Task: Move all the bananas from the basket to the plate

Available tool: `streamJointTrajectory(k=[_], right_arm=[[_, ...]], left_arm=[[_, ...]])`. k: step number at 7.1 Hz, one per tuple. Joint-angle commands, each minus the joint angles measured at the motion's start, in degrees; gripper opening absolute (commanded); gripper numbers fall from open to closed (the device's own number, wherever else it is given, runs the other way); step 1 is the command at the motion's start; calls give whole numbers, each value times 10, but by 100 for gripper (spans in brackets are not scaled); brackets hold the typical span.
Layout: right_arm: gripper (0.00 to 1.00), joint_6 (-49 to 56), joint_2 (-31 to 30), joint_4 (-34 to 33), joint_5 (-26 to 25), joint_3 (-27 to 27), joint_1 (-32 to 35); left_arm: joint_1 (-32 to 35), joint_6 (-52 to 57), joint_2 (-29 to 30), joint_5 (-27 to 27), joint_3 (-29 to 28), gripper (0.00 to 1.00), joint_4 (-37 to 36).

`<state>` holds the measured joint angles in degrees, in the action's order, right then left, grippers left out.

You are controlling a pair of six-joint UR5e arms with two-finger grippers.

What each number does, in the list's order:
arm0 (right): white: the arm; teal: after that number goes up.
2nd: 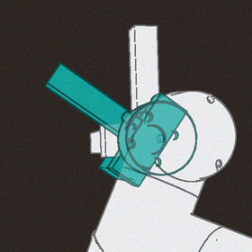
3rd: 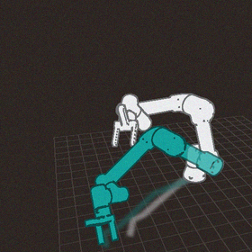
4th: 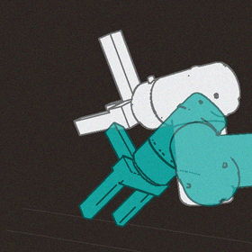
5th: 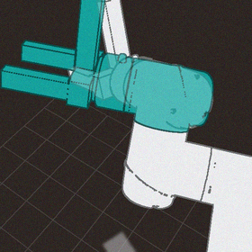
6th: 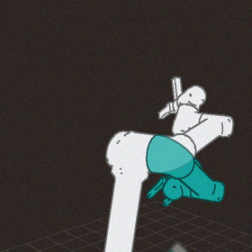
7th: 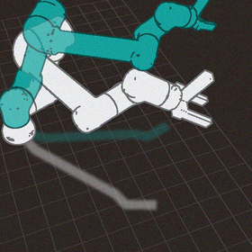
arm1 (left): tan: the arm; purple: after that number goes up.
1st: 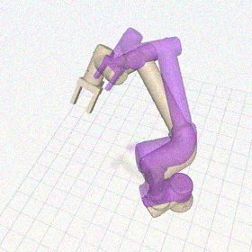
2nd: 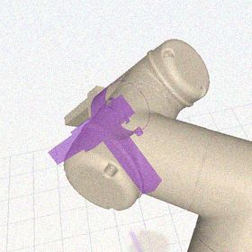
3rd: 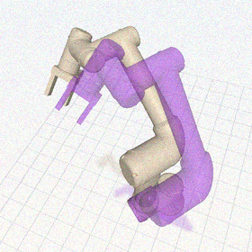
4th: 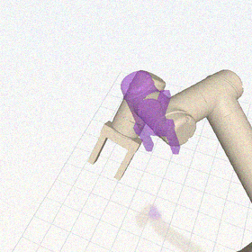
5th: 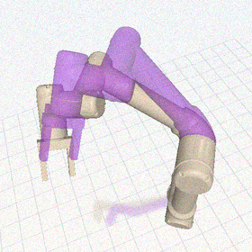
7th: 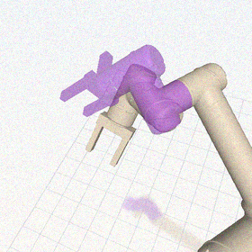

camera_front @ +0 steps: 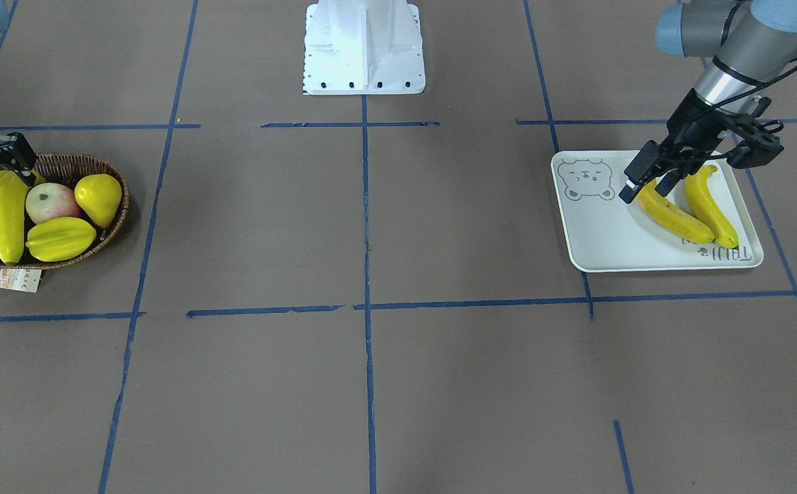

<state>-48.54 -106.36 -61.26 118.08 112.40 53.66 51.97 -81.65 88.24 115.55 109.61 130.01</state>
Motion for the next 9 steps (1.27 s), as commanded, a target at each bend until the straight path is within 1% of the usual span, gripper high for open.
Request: streamJointTrajectory(k=[1,9], right_arm=[[57,0,0,-1,3,-1,0],[58,4,0,0,3,-10,0]], left_arm=[[0,0,0,0,-3,100,1],[0,-3,0,0,-4,100,4]])
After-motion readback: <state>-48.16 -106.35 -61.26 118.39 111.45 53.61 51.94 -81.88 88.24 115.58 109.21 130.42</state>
